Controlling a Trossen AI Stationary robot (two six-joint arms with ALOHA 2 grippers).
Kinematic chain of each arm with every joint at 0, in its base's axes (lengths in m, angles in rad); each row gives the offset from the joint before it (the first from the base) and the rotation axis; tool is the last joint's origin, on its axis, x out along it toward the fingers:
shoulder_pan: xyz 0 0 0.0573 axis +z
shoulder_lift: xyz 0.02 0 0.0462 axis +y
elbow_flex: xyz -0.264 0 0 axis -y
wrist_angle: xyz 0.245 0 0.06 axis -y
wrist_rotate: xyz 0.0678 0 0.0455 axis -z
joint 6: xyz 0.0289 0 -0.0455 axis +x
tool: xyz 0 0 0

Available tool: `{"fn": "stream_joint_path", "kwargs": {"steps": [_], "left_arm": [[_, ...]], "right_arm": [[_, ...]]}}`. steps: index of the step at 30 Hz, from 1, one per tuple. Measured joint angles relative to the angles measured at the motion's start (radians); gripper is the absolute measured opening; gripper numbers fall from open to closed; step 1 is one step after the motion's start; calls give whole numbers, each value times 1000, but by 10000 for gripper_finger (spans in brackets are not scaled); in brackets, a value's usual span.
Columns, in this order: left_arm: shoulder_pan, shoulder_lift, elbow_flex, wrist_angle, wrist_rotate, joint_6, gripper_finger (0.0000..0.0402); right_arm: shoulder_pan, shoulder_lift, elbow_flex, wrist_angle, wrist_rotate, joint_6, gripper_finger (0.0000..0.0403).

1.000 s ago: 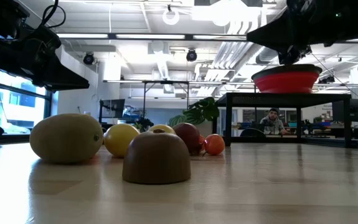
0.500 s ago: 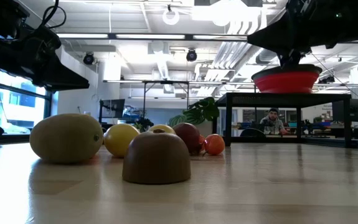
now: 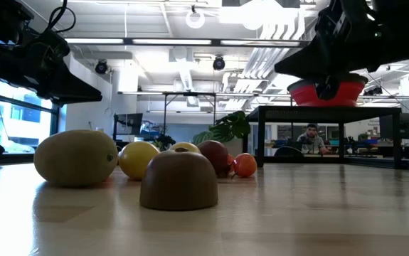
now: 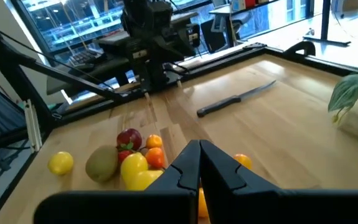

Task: Pick & Place Fruit
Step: Put the orange pear into the red strainer bowl

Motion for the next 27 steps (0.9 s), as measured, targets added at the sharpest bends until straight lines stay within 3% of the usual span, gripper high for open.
{"fn": "stream_joint_path", "kwargs": {"steps": [9,12,19,22,27], "left_arm": [[0,0,0,0,0,0,127],[0,0,0,0,0,0,127],[0,0,0,0,0,1,127],[0,0,0,0,0,2,127],[0,0,0,0,0,4,127]], "right_arm": [[45,94,139,-39,5,-150,2],[51,111,237,-189,6,-223,2],[24,116,480,-760,31,-237,2],[-2,116,529,-863,18,-276,2],[-46,118,557,-878,-54,-375,2]]}}
